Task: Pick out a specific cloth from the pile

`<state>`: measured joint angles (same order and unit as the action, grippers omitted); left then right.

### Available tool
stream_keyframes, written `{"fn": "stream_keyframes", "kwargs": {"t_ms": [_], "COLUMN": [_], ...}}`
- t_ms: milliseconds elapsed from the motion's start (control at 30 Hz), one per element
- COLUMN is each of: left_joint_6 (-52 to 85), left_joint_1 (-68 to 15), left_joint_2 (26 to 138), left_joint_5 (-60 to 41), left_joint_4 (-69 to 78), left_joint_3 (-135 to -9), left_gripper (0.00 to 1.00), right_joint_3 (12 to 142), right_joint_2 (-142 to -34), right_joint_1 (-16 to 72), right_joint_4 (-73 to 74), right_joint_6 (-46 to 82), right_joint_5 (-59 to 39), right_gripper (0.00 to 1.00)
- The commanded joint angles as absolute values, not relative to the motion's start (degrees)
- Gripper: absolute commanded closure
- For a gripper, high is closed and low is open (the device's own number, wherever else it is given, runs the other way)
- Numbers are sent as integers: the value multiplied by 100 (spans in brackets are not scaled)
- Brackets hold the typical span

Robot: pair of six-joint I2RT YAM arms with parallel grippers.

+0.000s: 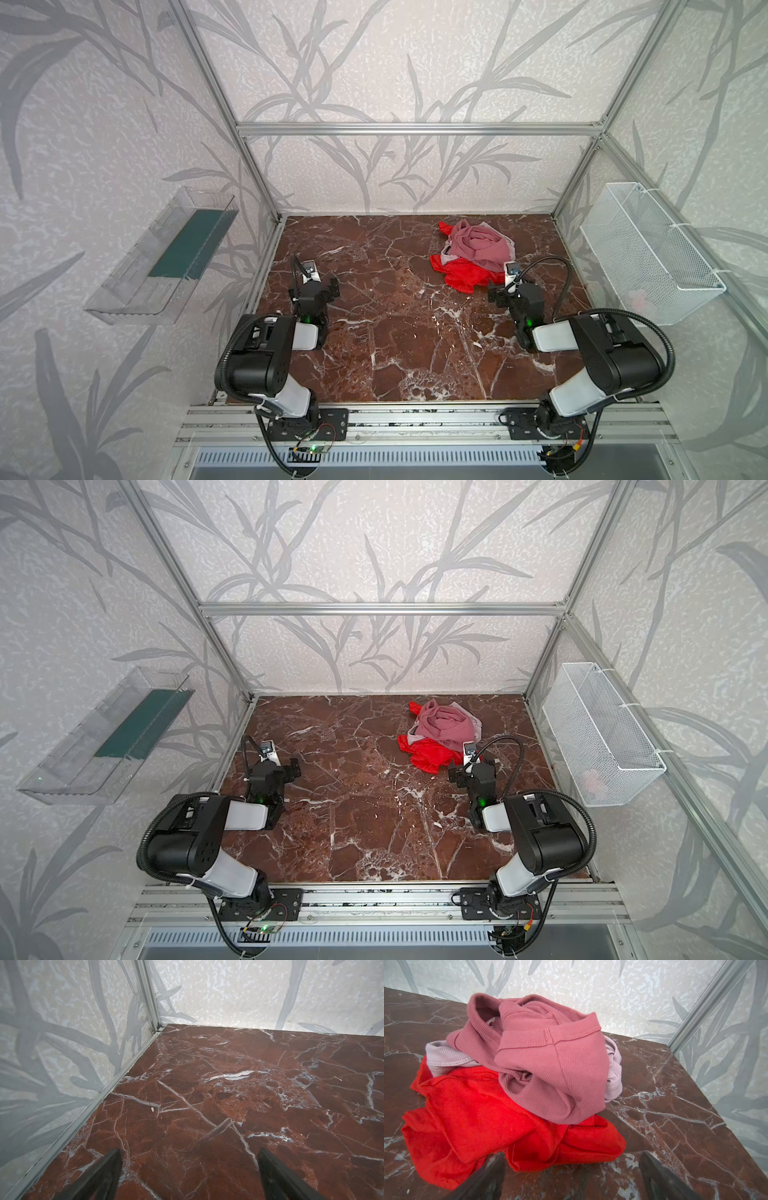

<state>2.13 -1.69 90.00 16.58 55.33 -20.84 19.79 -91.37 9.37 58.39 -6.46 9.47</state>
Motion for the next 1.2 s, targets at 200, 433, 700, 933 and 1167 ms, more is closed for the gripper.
{"fn": "stream_keyframes", "kwargs": {"t_ms": [200, 433, 700, 933, 1167], "left_joint_6": [217, 220, 202, 98, 925], "left_joint_1": [-145, -140, -159, -386, -512], "left_joint_2": [9035, 9036, 9035, 8133, 6806], "left_joint_5": [1697, 1687, 1721, 2361, 2088], "left_joint_4": [5635, 5625, 5678, 4935, 1423], "left_joint_3": [-2100, -2103, -2075, -2110, -3428], "left_gripper": [1, 1, 9, 21, 32], "right_joint_3": [2030, 2074, 2074, 2206, 4452], "right_joint_2": [-9139, -9130, -9131, -8466, -7137], "right_joint_1": [905, 871, 870, 1035, 1414], "right_joint_4": [5906, 5823, 5818, 5093, 97], "right_joint_6": [-589, -529, -527, -627, 210], "right_joint_5": [912, 915, 914, 1320, 788], "right_gripper": [1, 1, 1, 3, 21]}}
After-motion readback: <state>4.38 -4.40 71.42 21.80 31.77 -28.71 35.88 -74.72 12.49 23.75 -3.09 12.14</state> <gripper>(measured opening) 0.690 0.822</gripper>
